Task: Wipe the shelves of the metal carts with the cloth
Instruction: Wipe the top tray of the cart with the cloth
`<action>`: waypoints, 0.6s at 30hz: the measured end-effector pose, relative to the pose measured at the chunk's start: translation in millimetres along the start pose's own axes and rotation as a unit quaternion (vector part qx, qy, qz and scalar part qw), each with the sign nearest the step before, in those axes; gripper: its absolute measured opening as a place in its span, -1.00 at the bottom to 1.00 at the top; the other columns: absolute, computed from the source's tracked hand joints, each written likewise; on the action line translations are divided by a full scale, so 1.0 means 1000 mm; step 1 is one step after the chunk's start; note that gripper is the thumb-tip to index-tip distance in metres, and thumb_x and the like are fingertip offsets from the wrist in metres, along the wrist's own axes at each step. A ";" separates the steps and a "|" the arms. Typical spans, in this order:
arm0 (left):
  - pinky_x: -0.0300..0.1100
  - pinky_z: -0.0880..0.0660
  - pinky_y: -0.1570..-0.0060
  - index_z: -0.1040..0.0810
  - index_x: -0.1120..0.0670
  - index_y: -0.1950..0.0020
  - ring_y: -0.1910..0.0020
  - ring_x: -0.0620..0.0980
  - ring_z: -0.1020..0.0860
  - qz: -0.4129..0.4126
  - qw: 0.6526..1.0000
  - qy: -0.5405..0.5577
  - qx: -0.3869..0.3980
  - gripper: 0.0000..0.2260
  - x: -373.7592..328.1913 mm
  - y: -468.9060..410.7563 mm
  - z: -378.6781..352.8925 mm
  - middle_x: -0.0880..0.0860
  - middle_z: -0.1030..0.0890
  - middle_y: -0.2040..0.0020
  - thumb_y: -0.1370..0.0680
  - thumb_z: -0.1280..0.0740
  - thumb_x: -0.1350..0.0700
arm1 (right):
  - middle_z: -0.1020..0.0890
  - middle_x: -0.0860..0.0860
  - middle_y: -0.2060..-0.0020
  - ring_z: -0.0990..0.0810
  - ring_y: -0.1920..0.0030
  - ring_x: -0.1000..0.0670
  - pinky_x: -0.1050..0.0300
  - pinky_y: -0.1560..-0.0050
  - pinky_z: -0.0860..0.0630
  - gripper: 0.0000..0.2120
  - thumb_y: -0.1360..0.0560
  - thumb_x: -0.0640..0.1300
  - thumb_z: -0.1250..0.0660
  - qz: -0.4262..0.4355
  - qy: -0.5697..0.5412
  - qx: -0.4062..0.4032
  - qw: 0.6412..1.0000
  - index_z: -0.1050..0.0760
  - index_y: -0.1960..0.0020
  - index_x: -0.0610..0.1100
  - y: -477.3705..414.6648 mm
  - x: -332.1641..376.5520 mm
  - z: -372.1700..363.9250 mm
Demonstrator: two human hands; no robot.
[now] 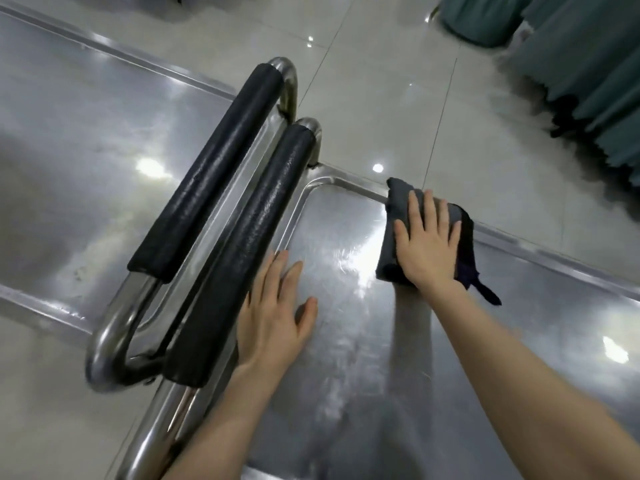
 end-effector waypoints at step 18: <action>-0.45 0.14 -0.42 -0.35 0.13 -0.45 -0.41 0.04 -0.30 0.017 0.991 0.109 -0.080 -0.51 0.007 0.003 0.024 0.14 -0.33 -0.48 -0.59 -0.15 -0.08 | 0.08 0.14 -0.58 0.15 -0.58 0.02 -0.13 -0.54 0.18 -0.47 -0.64 0.19 0.10 0.102 0.019 0.021 0.994 0.08 -0.59 0.17 0.049 0.067 -0.011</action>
Point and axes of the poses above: each hand's wrist, its own y-axis away from the middle knuckle, its own z-axis out of the back of the hand, x = y × z, the point moved 10 cm from there along -y, towards the middle knuckle
